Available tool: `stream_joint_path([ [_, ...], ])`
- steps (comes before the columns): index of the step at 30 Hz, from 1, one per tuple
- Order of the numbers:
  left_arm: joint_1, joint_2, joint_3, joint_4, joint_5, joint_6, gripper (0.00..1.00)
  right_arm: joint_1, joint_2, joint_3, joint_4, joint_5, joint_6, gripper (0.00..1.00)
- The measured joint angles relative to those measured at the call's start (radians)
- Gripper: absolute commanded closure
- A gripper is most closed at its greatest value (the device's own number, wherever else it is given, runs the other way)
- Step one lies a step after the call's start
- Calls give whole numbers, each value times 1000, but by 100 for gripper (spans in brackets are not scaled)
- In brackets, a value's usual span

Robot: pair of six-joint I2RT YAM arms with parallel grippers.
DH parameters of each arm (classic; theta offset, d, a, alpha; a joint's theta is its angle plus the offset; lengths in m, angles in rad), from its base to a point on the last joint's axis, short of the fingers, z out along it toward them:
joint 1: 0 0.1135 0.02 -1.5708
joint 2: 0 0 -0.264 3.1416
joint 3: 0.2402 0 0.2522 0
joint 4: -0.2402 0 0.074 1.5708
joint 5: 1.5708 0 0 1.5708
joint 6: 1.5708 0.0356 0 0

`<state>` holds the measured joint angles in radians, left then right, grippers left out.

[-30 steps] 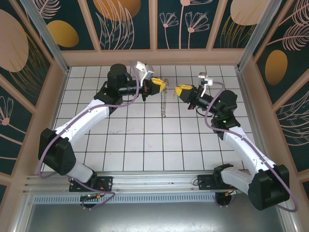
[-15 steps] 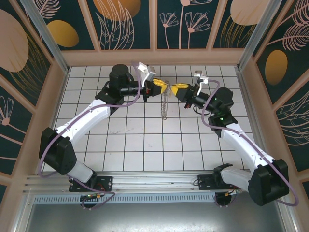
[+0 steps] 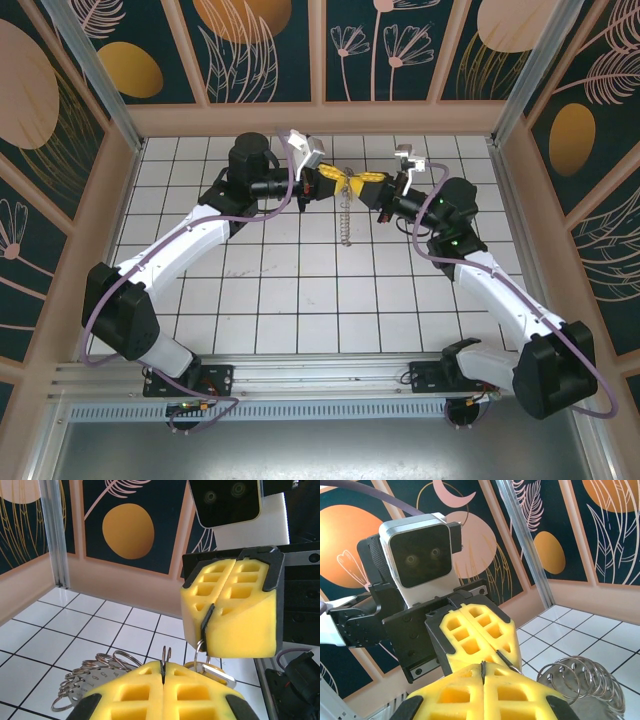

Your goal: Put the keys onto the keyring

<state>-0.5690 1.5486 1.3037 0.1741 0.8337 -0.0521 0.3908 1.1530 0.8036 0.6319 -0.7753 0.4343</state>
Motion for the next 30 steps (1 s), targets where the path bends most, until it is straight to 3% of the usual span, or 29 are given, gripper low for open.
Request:
stream_joint_path([
  [30,0,0,0,-30,6,23,100,0,19,27,-108,94,-103,100],
])
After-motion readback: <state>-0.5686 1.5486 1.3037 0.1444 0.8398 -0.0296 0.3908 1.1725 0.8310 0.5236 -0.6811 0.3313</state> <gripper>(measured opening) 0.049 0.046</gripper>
